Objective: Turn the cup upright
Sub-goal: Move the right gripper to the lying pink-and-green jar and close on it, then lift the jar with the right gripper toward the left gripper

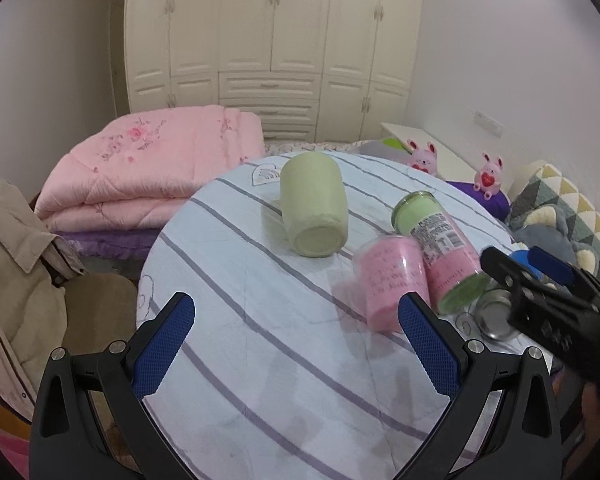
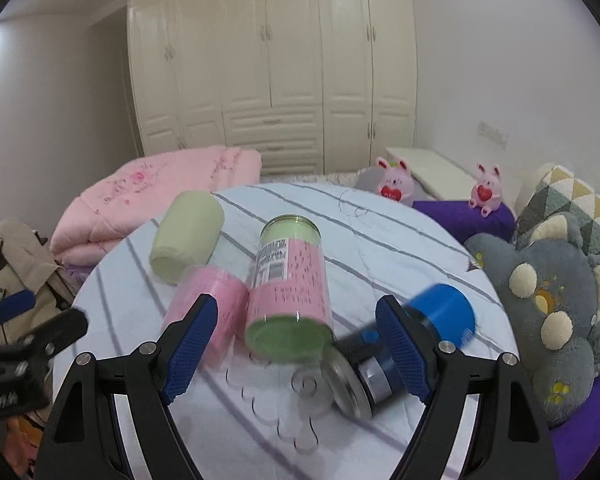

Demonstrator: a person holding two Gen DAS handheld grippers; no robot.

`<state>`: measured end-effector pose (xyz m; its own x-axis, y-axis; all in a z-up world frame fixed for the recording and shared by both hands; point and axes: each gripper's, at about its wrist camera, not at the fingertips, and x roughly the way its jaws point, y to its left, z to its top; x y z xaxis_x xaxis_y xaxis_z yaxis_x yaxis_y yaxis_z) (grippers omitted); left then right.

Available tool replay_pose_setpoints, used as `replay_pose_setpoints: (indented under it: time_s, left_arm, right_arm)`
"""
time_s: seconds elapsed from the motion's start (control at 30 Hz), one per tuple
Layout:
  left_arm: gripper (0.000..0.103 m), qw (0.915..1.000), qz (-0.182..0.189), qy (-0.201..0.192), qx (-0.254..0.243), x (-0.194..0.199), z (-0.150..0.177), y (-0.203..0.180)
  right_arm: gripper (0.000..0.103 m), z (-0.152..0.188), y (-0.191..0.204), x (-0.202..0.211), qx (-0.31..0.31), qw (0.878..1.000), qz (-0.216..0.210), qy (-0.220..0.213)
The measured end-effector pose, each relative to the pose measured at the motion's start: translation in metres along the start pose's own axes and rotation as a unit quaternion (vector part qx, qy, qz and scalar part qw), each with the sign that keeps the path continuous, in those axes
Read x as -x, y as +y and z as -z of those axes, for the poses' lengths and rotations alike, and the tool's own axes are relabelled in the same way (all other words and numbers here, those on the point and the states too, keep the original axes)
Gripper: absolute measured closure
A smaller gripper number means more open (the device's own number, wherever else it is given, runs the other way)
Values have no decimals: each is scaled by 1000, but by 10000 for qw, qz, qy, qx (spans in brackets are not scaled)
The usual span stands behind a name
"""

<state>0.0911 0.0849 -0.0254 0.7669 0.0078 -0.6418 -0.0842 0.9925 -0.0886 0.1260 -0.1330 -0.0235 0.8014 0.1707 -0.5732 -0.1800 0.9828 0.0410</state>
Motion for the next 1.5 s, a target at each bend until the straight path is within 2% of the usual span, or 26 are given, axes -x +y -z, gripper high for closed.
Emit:
replay_pose_setpoints:
  time_s: [0.33,0.53,0.73,0.8,0.83,1.1,1.5]
  left_arm:
    - [0,9997,24,232,-63,-32,-17,6]
    - [0,9994,68,351,-7,-45,-25,14]
    - [0,9991,118,405,19,-54,-29,19]
    - [0,9990,137,416,15,-54,-29,20]
    - [0,9990,140,417,17,-54,-29,21]
    - [0,9991,179,396,-5,-46,-28,23]
    - [0,9990,341,273,-12,-11,-20,28]
  right_arm:
    - [20,-29,3,-64,-295,9929,29,1152]
    - [20,-35,1,-100,-436,9816,135,1853]
    - [21,-35,0,-121,-526,9717,118,2299]
    - [22,-35,-1,-124,-567,9703,125,2348]
    - [32,-34,0,-125,-549,9700,94,2366]
    - [32,-41,1,-120,-621,9701,10,2346]
    - [32,-64,0,-65,-697,9818,-121,1764]
